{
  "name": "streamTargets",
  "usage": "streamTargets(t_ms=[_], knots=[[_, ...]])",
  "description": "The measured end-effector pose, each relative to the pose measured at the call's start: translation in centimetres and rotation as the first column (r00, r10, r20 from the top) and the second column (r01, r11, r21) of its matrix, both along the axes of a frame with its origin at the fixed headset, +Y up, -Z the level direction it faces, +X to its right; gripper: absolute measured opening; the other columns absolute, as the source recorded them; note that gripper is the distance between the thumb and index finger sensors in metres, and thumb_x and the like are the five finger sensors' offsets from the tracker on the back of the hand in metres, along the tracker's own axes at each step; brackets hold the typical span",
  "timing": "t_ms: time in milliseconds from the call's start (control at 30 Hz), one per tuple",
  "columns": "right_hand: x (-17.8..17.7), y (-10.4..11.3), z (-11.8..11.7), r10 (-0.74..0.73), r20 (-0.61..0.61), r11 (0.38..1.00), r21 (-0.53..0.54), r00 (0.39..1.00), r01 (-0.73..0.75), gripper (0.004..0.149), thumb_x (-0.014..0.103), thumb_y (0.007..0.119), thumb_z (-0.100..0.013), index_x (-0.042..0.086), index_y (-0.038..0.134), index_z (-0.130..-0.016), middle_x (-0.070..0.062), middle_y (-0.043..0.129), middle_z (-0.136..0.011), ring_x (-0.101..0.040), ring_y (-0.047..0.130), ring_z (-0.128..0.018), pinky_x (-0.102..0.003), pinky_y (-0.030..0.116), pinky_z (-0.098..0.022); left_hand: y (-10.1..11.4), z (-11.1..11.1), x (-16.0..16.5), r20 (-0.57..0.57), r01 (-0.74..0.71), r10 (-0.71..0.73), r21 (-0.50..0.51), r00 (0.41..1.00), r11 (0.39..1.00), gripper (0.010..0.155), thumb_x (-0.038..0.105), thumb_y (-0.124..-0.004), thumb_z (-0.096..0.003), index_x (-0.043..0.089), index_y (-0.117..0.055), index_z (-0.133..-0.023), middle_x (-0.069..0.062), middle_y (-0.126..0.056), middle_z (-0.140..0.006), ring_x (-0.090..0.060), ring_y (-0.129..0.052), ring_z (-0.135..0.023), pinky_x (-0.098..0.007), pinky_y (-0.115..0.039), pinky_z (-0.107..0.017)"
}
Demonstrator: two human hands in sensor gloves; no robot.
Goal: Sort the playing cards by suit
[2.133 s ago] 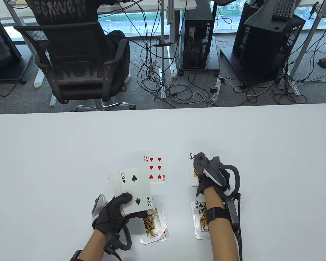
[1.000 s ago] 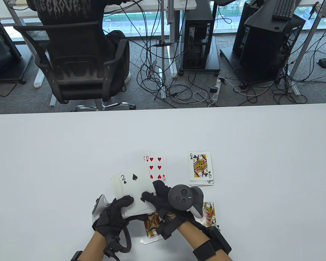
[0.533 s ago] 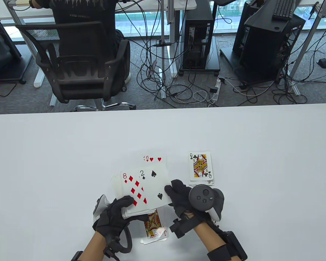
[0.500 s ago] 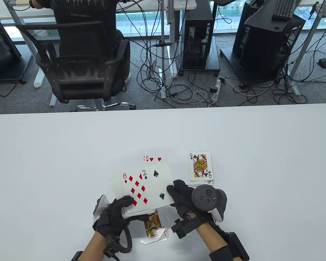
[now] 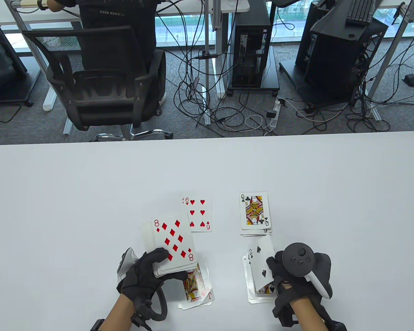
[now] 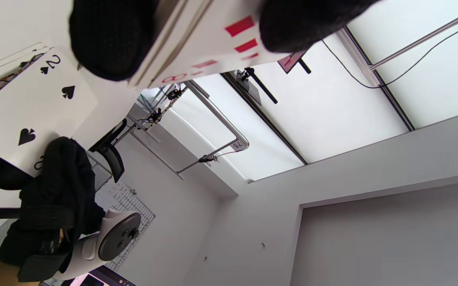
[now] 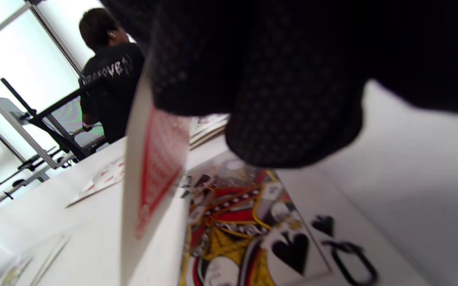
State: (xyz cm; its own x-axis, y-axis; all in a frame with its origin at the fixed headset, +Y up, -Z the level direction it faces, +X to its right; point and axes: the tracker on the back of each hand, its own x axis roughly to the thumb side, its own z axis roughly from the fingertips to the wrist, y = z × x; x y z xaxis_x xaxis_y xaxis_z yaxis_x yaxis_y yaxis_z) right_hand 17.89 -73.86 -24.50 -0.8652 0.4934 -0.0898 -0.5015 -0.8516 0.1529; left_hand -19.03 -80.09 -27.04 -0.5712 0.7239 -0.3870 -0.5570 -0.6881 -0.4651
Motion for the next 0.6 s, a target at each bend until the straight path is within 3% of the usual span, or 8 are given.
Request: streamTargets(t_ms=[300, 600], knots=[[-1.0, -2.9, 0.4, 0.281, -0.068, 0.949, -0.128, 0.957, -0.288, 0.048, 0.023, 0.071, -0.053, -0.021, 0.073, -0.073, -0.012, 0.094, -0.033, -0.031, 0.098, -0.023, -0.045, 0.086, -0.015, 0.0, 0.1, -0.1, -0.011, 0.003, -0.003, -0.004, 1.0, 1.0, 0.059, 0.044, -0.069, -0.0632, 0.037, -0.034, -0.11, -0.001, -0.048, -0.117, -0.036, -0.069, -0.103, -0.047, -0.08, -0.059], [-2.7, -3.2, 0.3, 0.508, -0.152, 0.842, -0.119, 0.848, -0.526, 0.052, 0.029, 0.069, -0.054, -0.02, 0.073, -0.072, -0.011, 0.094, -0.033, -0.029, 0.098, -0.024, -0.045, 0.086, -0.016, 0.0, 0.2, -0.2, -0.011, 0.006, -0.006, -0.009, 1.0, 1.0, 0.059, 0.044, -0.069, -0.0633, 0.037, -0.034, -0.11, -0.002, -0.048, -0.117, -0.036, -0.069, -0.103, -0.047, -0.08, -0.059]])
